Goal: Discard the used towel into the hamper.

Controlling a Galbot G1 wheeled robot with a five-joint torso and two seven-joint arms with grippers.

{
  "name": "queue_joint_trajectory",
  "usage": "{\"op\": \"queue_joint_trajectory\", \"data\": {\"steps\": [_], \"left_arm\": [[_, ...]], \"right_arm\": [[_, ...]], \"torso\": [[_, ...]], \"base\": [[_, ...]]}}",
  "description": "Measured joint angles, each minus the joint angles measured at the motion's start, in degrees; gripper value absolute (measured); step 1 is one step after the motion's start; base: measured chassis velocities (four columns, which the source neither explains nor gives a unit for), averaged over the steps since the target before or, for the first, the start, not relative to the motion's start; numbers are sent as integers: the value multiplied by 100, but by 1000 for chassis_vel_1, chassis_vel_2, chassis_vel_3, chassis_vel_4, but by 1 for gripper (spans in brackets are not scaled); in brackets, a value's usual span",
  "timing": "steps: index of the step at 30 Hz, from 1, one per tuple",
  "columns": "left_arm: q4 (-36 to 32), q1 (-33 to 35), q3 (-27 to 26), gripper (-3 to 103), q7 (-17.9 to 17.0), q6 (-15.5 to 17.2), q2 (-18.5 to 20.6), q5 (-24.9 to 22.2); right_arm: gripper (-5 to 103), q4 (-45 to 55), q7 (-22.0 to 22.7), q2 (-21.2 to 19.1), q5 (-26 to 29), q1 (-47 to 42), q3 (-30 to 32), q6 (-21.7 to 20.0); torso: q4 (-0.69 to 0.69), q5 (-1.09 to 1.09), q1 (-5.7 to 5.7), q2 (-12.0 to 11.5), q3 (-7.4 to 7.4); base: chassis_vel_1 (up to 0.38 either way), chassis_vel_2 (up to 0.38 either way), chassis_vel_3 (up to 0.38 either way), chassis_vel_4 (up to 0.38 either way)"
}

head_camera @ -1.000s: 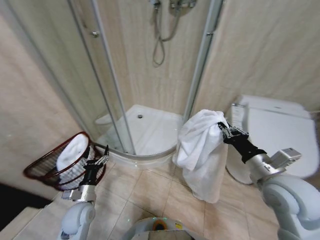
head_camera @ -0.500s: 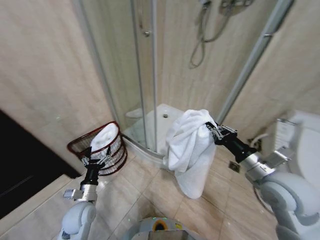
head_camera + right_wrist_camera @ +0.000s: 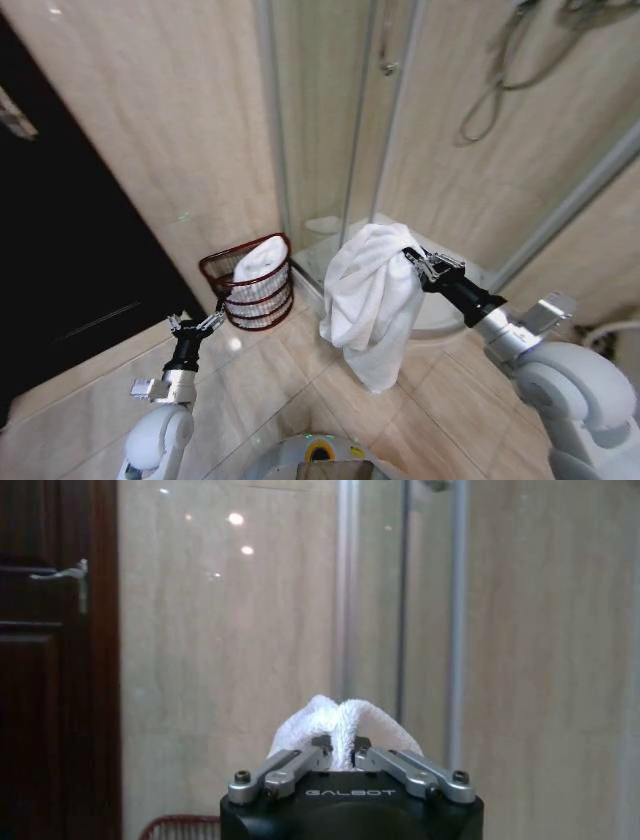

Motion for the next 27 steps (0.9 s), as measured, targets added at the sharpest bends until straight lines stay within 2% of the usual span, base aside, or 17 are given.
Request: {"op": "queue_joint_trajectory", "data": {"steps": [15, 18, 22, 27], "left_arm": [[50, -17, -6, 100, -1, -125, -11, 0], [74, -115, -53, 100, -86, -127, -48, 12], [81, -169, -66, 100, -214, -102, -54, 40], [56, -136, -66, 100, -234, -83, -60, 121]], "right_arm": [[7, 1, 337, 124, 21, 87, 65, -66], [7, 2, 350, 190, -22, 62, 84, -69], [7, 2, 350, 262, -62, 3, 110, -70], [7, 2, 357, 247, -67, 47, 139, -69]], "torso": [[-1, 0, 0, 0, 0], [3, -1, 1, 11, 5], [-4, 1, 17, 52, 23], [-3, 0, 69, 165, 90]], "base": [[120, 124, 134, 130], [132, 115, 93, 129], [69, 51, 58, 50], [0, 0, 0, 0]]}}
